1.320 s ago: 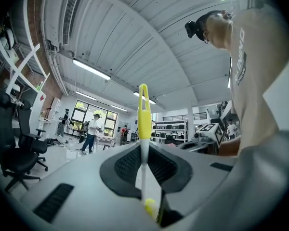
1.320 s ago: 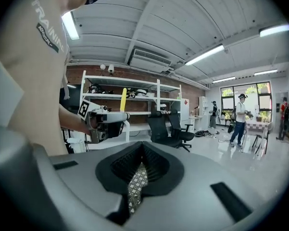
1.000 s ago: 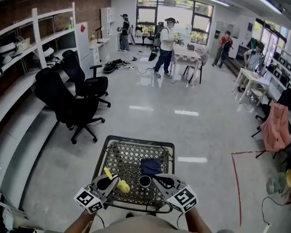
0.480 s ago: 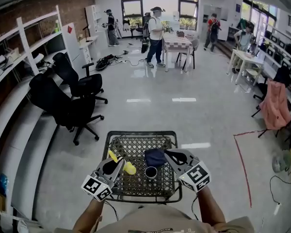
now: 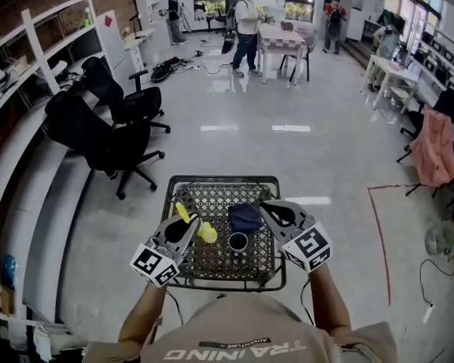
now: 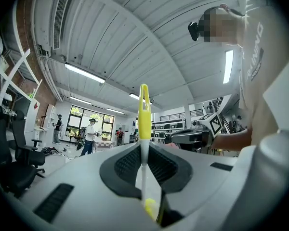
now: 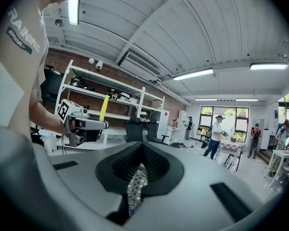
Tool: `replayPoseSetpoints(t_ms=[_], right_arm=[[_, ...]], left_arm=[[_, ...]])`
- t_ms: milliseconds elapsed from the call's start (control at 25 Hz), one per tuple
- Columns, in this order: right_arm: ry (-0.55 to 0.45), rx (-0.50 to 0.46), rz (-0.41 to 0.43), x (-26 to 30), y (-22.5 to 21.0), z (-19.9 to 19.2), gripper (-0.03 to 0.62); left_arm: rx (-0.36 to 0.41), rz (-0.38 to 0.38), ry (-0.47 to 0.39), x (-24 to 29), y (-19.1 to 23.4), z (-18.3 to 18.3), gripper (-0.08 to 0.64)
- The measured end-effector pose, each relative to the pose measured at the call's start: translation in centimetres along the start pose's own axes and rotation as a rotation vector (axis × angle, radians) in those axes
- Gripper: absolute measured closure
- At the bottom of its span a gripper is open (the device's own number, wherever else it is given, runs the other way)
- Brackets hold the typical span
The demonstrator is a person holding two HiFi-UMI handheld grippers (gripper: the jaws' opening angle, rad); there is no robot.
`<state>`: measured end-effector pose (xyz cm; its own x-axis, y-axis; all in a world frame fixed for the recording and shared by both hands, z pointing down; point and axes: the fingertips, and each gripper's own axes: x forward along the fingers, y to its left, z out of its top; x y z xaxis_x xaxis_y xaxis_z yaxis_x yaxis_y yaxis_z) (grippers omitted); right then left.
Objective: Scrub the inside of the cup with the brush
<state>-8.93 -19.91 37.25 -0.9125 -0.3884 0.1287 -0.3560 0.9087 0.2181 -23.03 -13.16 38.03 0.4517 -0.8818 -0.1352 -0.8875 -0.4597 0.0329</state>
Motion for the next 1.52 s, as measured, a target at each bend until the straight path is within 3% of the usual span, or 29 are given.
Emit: replayPoseSetpoints(t_ms=[640,1520], right_arm=[[-0.010,0.039,0.024,2.6,0.3,0.0,0.575],[-0.030,0.037,0.026,1.5,-0.4,0.6,0.576]], left_arm=[[-0.014,0.029,0.021,-0.5,2.2,-0.2,0.517],[-0.026,-0.030,0.019,2.1,1.0,-0.7,0.517]])
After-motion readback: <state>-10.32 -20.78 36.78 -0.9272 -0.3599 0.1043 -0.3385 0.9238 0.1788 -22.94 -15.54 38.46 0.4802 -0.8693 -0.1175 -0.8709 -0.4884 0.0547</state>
